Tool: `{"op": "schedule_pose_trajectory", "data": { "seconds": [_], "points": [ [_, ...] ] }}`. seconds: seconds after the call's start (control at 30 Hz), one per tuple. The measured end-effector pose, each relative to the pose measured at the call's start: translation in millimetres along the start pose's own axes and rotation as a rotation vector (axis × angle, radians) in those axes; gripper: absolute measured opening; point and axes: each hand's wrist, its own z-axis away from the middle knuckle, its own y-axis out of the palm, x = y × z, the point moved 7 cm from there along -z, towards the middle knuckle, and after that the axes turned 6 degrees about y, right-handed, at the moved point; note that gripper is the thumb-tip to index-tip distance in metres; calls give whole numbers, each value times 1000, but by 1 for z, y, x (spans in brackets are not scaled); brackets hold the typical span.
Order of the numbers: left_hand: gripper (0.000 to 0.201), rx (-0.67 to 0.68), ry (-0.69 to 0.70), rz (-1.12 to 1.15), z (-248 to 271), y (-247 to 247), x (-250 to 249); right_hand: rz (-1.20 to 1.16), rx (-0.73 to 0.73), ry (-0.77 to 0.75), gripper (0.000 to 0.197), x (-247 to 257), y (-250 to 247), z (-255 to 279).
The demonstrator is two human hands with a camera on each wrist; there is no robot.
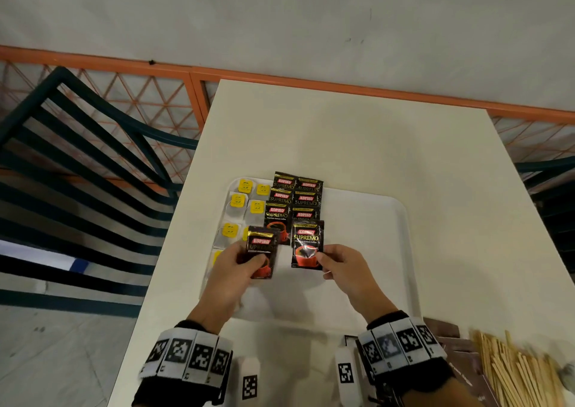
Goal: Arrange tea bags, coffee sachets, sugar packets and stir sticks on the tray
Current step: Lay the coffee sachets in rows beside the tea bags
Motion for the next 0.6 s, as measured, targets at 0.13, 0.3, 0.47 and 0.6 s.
{"op": "schedule_pose_trajectory", "data": {
  "seconds": [0.13, 0.3, 0.47, 0.6],
  "points": [
    [21, -104, 118, -157, -16, 3, -8, -18, -23, 9, 10, 1, -2, -8],
    [19, -121, 272, -387, -26, 13, -23, 40, -73, 14, 10, 2, 0, -19],
    [19, -85, 319, -549, -36, 19, -25, 55, -124, -1, 8, 1, 0, -25],
    [21, -116, 301, -564, -38, 19, -22, 105, -179, -25, 8, 1, -3, -26]
  ]
}}
